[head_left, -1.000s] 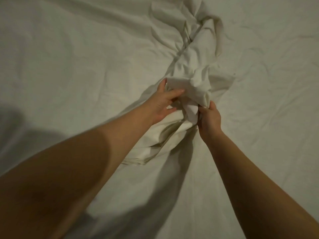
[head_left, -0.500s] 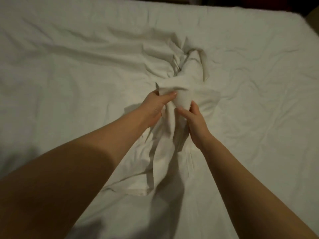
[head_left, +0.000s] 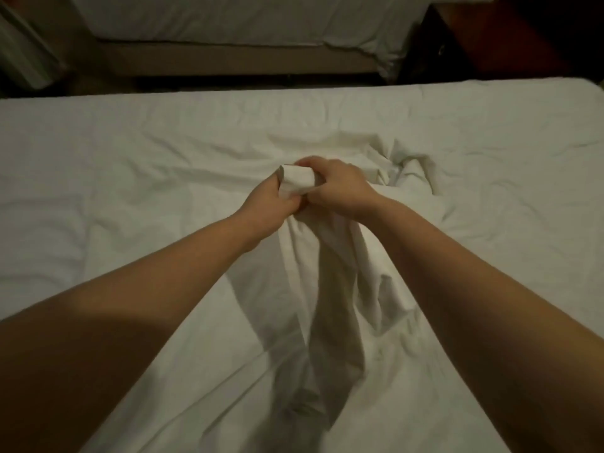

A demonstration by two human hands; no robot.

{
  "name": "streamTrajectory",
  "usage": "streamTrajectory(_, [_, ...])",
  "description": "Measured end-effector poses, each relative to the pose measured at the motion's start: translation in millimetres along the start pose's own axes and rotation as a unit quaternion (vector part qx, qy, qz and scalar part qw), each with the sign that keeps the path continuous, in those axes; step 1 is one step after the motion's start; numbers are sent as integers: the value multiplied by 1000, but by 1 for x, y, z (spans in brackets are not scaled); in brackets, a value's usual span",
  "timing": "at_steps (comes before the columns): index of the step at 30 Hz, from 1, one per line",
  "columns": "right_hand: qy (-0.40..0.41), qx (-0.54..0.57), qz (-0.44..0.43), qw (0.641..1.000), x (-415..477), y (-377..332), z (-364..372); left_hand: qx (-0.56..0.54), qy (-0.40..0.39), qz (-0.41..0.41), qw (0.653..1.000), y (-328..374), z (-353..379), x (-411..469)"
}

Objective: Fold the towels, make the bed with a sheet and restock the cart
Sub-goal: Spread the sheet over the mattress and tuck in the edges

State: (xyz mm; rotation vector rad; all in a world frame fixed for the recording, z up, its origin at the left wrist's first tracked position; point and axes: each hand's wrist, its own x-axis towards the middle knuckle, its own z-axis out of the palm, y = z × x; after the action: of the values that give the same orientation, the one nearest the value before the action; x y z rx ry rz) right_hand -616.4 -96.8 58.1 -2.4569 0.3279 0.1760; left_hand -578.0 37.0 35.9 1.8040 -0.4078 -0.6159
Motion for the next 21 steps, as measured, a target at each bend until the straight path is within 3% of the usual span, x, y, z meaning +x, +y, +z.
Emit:
streamTrajectory(2, [-56, 27, 1, 998, 15, -24, 0, -8, 20, -5, 1000, -5, -28, 1])
streamTrajectory(5, [-70, -7, -39, 997, 42, -58, 13, -41, 71, -11, 997, -15, -74, 2])
streamTrajectory(9, [5, -127, -103, 987, 92, -110, 51, -110, 116, -91, 983, -40, -139, 11])
streamTrajectory(12, [61, -126, -112, 984, 130, -141, 83, -155, 67, -171, 971, -75, -176, 11])
streamTrajectory(15, [99, -115, -96, 984, 166, -164, 114, -247, 49, -245, 936, -112, -178, 5])
streamTrajectory(17, [114, -109, -85, 984, 193, -174, 131, -278, 107, -256, 919, -131, -183, 9])
streamTrajectory(21, [124, -112, -81, 983, 247, -191, 156, -204, 247, -216, 922, -163, -241, 41])
